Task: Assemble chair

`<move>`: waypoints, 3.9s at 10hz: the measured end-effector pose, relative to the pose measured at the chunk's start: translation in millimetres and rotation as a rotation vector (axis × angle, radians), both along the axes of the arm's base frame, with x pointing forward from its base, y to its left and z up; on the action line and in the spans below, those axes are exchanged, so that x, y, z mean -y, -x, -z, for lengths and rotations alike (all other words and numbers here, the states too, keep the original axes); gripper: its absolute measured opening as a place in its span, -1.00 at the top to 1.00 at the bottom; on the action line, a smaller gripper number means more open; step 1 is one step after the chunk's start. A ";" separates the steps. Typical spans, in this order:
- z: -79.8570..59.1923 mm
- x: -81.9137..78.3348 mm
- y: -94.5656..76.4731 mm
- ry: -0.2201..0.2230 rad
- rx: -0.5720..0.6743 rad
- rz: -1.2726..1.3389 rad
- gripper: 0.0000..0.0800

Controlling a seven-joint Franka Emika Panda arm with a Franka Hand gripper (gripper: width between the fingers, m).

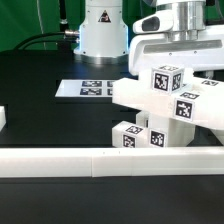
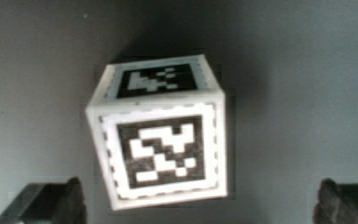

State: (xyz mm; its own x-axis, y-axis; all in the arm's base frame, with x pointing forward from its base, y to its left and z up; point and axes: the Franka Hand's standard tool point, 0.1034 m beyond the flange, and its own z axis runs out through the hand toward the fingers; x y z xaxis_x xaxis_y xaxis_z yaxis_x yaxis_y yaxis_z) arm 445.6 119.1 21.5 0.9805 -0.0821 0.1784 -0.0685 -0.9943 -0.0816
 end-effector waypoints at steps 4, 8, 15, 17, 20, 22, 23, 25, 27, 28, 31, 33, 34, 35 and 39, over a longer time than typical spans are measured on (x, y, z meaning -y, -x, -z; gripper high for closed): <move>1.4 7.5 -2.1 0.021 0.005 -0.078 -0.62; 7.8 11.4 0.9 0.029 -0.001 -0.097 -0.62; 15.3 7.7 7.2 0.030 -0.017 -0.107 -0.62; 15.5 7.7 7.2 0.030 -0.017 -0.107 -0.62; 15.4 7.8 7.1 0.030 -0.017 -0.107 0.02; 15.4 8.1 7.0 0.030 -0.017 -0.106 0.29; 14.6 8.9 6.5 0.031 -0.017 -0.106 0.29; 6.7 17.3 0.0 0.032 -0.015 -0.118 0.29; -18.0 32.2 -18.1 0.025 -0.038 -0.154 0.29; -39.9 36.4 -34.5 0.009 -0.061 -0.153 0.29; -42.3 36.4 -42.7 0.008 -0.055 -0.149 0.29; -43.7 37.5 -44.6 0.009 -0.056 -0.156 0.29; -55.3 42.3 -57.3 0.010 -0.076 -0.199 0.29; -69.7 46.2 -78.3 0.003 -0.073 -0.194 0.29; -99.1 33.4 -120.8 -0.035 -0.144 -0.187 0.29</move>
Offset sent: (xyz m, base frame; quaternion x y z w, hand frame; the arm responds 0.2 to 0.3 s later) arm 0.0000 0.0000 0.0000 0.0000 0.0000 0.0000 1.0000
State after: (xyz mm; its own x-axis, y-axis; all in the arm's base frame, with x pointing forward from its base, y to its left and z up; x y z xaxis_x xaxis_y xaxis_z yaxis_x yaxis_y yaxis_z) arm 566.4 85.7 120.6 0.9944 0.0996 0.0353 0.1032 -0.9875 -0.1193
